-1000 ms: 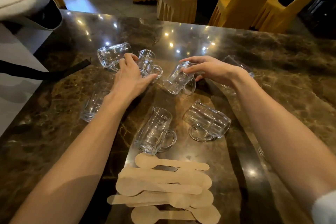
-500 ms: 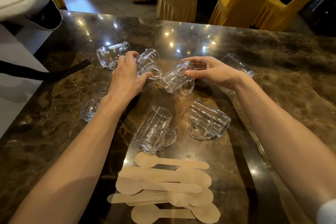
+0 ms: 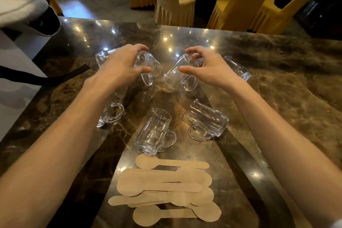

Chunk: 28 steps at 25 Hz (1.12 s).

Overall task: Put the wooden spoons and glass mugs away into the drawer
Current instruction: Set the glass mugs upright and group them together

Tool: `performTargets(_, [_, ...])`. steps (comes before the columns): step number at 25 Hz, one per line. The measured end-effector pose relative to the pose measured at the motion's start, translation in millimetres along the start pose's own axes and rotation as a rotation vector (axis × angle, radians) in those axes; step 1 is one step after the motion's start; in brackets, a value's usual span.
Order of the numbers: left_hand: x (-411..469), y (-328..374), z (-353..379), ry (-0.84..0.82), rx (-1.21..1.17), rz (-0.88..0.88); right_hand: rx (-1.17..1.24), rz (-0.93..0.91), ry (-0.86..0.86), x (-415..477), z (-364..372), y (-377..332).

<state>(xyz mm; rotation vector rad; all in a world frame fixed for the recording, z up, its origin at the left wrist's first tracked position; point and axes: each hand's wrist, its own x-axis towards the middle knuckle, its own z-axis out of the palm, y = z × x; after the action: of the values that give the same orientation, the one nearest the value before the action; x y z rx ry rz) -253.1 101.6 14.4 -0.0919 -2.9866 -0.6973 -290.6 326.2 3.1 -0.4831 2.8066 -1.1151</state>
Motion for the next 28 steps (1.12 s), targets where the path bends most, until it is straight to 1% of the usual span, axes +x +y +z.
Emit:
performTargets(2, [3,4,-10,-0.087,0.088,0.032,-0.130,-0.006,0.058,-4,3,-9])
performTargets(4, [8,8,-18,-0.180,0.163,0.047,-0.257,-0.013,0.077,-7,8,-17])
performTargets(7, [14,17,-22,-0.297,0.284,0.053,-0.340,-0.023,0.100,-10,16,-27])
performTargets(9, [17,21,-21,-0.335,0.368,0.064,-0.370,-0.035,0.115,-11,21,-32])
performTargets(15, [24,26,-17,-0.375,0.427,0.059,-0.410,-0.021,0.119,-6,31,-39])
performTargets(23, [27,29,-11,-0.379,0.429,0.082,-0.447,-0.015,0.133,-3,39,-40])
performTargets(28, [30,28,-8,-0.444,0.432,0.094,-0.472,-0.045,0.147,-5,43,-40])
